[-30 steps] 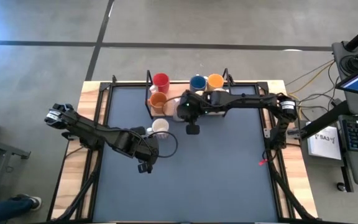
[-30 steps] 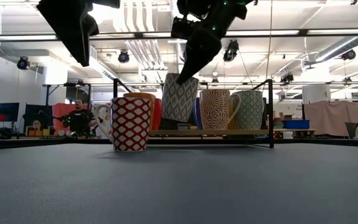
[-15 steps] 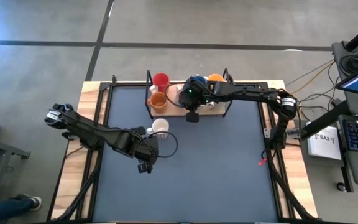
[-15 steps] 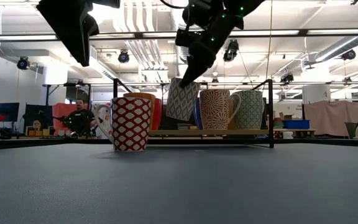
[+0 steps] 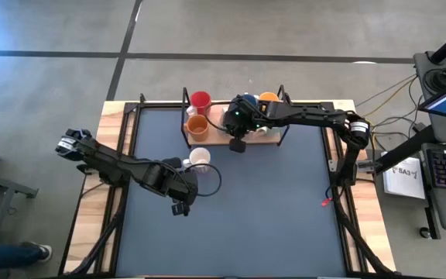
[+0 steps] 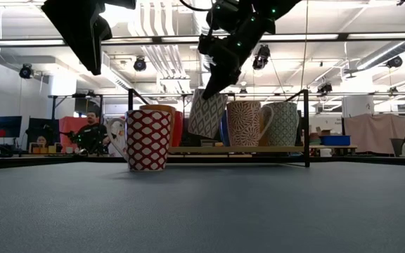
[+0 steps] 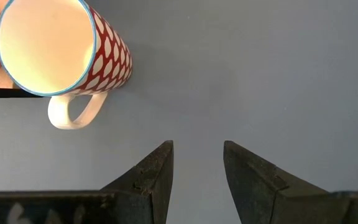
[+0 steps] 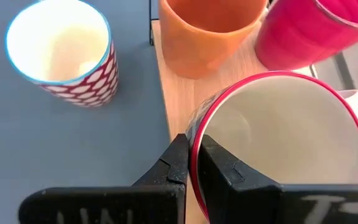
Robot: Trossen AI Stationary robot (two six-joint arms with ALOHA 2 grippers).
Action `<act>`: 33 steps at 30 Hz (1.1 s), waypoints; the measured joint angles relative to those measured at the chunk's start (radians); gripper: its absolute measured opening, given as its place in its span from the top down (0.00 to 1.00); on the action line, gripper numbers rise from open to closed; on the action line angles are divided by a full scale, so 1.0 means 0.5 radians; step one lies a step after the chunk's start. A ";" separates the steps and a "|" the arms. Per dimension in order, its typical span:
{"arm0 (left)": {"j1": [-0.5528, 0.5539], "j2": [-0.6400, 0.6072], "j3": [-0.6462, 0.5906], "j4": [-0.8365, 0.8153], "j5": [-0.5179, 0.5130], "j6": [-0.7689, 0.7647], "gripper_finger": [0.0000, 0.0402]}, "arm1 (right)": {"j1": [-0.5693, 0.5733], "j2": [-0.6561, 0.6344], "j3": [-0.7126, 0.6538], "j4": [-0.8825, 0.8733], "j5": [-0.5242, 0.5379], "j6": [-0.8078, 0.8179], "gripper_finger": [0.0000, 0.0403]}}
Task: Place coffee mugs
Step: Put the gray cup on the shelf
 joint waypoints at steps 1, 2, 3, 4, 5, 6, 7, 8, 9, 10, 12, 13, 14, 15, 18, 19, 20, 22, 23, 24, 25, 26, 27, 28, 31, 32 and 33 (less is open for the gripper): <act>0.000 0.000 0.000 0.000 0.000 0.000 0.69 | 0.004 0.000 0.000 0.000 0.000 0.035 0.97; 0.000 0.000 0.000 0.000 0.000 0.001 0.69 | 0.006 0.000 0.000 0.003 0.000 0.043 0.97; 0.000 0.000 0.000 0.000 0.000 0.004 0.69 | 0.008 0.000 0.000 0.008 0.001 0.044 0.97; 0.000 0.000 0.000 0.000 0.000 0.012 0.69 | 0.008 0.000 0.000 0.015 -0.007 0.042 0.97; 0.000 0.000 0.000 0.000 0.000 0.017 0.69 | 0.008 0.000 0.000 0.019 -0.023 0.043 0.97; 0.000 0.000 0.000 0.000 0.000 0.018 0.69 | 0.008 0.000 -0.001 0.023 -0.042 0.043 0.97; 0.000 0.000 0.000 0.000 0.000 0.018 0.69 | 0.008 0.012 -0.001 0.034 -0.047 0.041 0.97; 0.000 0.000 0.000 0.000 0.000 0.019 0.69 | 0.009 0.023 -0.001 0.055 -0.046 0.037 0.97; 0.000 0.000 0.000 0.000 0.000 0.020 0.69 | 0.008 0.030 -0.002 0.074 -0.055 0.037 0.97; 0.000 0.000 0.000 0.000 0.000 0.020 0.69 | 0.008 0.036 -0.006 0.078 -0.066 0.035 0.97; 0.000 0.000 0.000 0.001 0.000 0.020 0.69 | 0.008 0.072 -0.008 0.099 -0.057 0.024 0.97; 0.000 0.000 0.000 0.003 0.001 0.021 0.69 | 0.008 0.083 -0.007 0.131 -0.060 0.022 0.97; 0.000 0.000 0.000 0.001 0.000 0.021 0.69 | 0.004 0.090 -0.007 0.131 -0.060 0.015 0.97; 0.000 0.000 0.000 -0.003 0.001 0.021 0.69 | 0.002 0.103 -0.008 0.112 -0.049 0.008 0.97; 0.000 0.000 0.000 0.000 0.001 0.025 0.69 | -0.009 0.128 -0.007 0.175 -0.037 -0.023 0.97; 0.000 0.000 0.000 -0.003 0.000 0.030 0.69 | -0.010 0.139 -0.007 0.176 -0.033 -0.029 0.97; 0.000 0.000 0.000 -0.002 0.000 0.031 0.69 | -0.012 0.144 -0.006 0.175 -0.029 -0.038 0.97; 0.000 0.001 -0.001 -0.002 0.001 0.032 0.69 | -0.025 0.147 -0.004 0.187 -0.029 -0.049 0.97; 0.000 0.001 -0.001 -0.002 0.000 0.037 0.69 | -0.028 0.147 -0.004 0.186 -0.031 -0.057 0.97; 0.000 0.001 0.000 0.000 0.000 0.037 0.69 | -0.032 0.149 -0.004 0.186 -0.029 -0.063 0.97; 0.000 0.001 0.000 -0.001 0.000 0.037 0.69 | -0.033 0.152 -0.004 0.187 -0.028 -0.073 0.97; 0.000 0.001 -0.001 -0.002 0.001 0.037 0.69 | -0.036 0.153 -0.004 0.189 -0.028 -0.073 0.97; 0.000 0.001 -0.001 0.000 0.000 0.038 0.69 | -0.037 0.153 -0.004 0.190 -0.028 -0.066 0.96; 0.001 0.001 -0.001 -0.001 0.000 0.038 0.69 | -0.040 0.153 -0.004 0.194 -0.028 -0.052 0.95; 0.002 0.001 0.000 -0.001 0.000 0.038 0.69 | -0.040 0.155 -0.004 0.201 -0.026 -0.043 0.90; 0.002 0.001 -0.001 -0.002 0.000 0.038 0.69 | -0.040 0.155 -0.004 0.204 -0.023 -0.042 0.88; 0.002 0.001 0.000 -0.001 0.000 0.038 0.69 | -0.040 0.156 -0.004 0.210 -0.024 -0.040 0.86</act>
